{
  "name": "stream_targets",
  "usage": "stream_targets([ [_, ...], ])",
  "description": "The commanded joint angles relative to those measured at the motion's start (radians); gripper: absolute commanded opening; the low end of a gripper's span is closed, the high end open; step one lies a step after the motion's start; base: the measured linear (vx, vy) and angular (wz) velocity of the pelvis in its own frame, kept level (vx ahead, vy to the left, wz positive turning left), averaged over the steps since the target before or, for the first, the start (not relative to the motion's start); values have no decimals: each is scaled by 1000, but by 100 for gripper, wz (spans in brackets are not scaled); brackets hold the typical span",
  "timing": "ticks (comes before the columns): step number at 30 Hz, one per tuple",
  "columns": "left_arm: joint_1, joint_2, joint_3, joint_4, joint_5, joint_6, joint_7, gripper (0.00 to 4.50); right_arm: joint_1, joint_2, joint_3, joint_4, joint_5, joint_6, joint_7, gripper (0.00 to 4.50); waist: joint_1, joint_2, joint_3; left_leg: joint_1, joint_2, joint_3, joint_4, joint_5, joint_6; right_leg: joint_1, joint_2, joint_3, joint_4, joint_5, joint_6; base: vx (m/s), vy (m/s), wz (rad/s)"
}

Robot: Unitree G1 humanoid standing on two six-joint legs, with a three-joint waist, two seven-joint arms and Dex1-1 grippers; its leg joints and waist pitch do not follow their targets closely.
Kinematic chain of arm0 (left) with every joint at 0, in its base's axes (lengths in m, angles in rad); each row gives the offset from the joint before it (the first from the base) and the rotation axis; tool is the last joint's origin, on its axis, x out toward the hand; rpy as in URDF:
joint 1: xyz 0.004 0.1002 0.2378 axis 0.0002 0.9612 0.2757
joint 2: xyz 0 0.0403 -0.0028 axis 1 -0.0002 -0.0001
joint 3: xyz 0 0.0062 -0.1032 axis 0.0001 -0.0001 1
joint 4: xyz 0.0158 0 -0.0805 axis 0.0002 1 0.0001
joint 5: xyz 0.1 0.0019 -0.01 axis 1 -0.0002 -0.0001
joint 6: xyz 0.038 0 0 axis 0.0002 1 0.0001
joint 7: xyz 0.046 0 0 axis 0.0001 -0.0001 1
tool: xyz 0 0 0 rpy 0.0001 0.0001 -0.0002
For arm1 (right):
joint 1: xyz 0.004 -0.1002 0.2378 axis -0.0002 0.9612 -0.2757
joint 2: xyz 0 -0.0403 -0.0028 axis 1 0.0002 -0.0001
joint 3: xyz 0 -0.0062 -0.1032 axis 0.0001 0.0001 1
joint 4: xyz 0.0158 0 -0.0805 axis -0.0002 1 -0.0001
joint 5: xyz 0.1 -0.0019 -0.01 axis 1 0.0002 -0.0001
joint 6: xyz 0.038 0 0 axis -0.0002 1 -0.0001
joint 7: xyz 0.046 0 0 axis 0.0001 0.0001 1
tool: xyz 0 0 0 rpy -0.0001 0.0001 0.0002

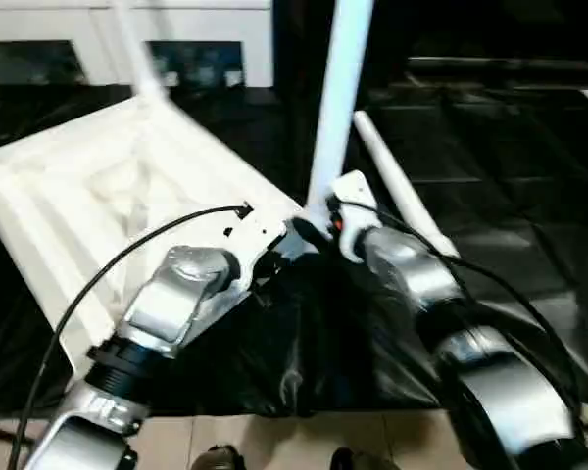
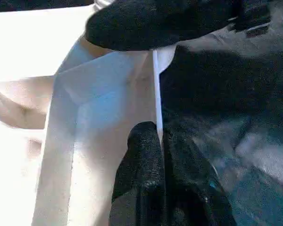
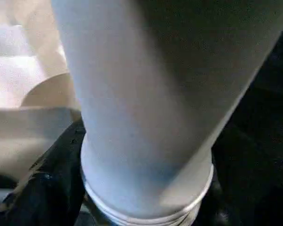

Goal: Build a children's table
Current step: Insert table leg to table base

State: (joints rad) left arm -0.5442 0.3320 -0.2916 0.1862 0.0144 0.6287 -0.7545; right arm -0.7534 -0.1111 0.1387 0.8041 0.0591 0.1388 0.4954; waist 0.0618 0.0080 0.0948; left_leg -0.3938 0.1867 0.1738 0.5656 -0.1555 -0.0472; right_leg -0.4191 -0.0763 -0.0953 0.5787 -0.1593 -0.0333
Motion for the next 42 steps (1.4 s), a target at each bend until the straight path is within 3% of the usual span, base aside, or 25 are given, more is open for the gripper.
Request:
stream_targets([
  [1,-34,6,-24,5,-26,-64,-69,0,49,-45,26,-79,-19,37,65,397,-1,13,-85,29,43,-4,-49,-129,92,66,-64,57,-42,-37,-254,0,0,0],
  [4,-45,18,-31,35,-24,-92,-94,0,92,-88,46,-157,-16,46,119,397,3,19,-85,35,50,-4,-53,-194,45,63,-67,58,-49,-133,-233,0,0,0],
  [7,-54,28,-39,60,-22,-120,-119,0,125,-125,59,-220,-13,55,160,397,6,16,-84,34,47,-3,-55,-227,21,65,-68,59,-55,-185,-212,0,0,0],
  [9,-59,35,-45,78,-20,-149,-147,0,154,-158,68,-280,-16,58,190,397,12,14,-88,40,48,-1,-52,-216,21,63,-69,62,-54,-177,-200,0,0,0],
  [11,-61,40,-51,85,-20,-165,-167,0,166,-174,72,-303,-15,58,207,397,14,12,-89,30,45,-2,-51,-193,29,68,-69,61,-51,-162,-202,0,0,0],
  [14,-62,50,-63,97,-23,-200,-208,0,189,-198,74,-354,-10,70,242,397,22,12,-91,31,45,-1,-48,-174,38,68,-70,61,-50,-155,-198,0,0,0],
  [15,-62,60,-76,103,-24,-226,-244,0,207,-217,74,-391,0,83,276,397,23,18,-93,30,45,-4,-46,-165,40,69,-70,59,-48,-144,-202,0,0,0],
  [18,-63,64,-83,111,-26,-247,-268,0,221,-227,73,-421,13,96,307,397,25,17,-95,30,47,-3,-45,-160,45,70,-69,58,-44,-118,-214,0,0,0],
  [30,-67,63,-94,144,-17,-301,-307,0,225,-205,63,-433,32,124,321,397,25,17,-93,32,47,-7,-44,-236,12,67,-73,59,-50,-211,-201,0,0,0],
  [34,-68,63,-93,148,-15,-302,-308,0,221,-204,62,-424,34,128,323,359,26,17,-92,33,46,-8,-44,-250,5,65,-73,58,-53,-254,-188,0,0,0],
  [42,-72,60,-91,162,-11,-310,-308,0,218,-199,61,-410,35,133,326,289,26,16,-96,30,45,-8,-40,-220,12,67,-72,58,-47,-215,-193,0,0,0],
])
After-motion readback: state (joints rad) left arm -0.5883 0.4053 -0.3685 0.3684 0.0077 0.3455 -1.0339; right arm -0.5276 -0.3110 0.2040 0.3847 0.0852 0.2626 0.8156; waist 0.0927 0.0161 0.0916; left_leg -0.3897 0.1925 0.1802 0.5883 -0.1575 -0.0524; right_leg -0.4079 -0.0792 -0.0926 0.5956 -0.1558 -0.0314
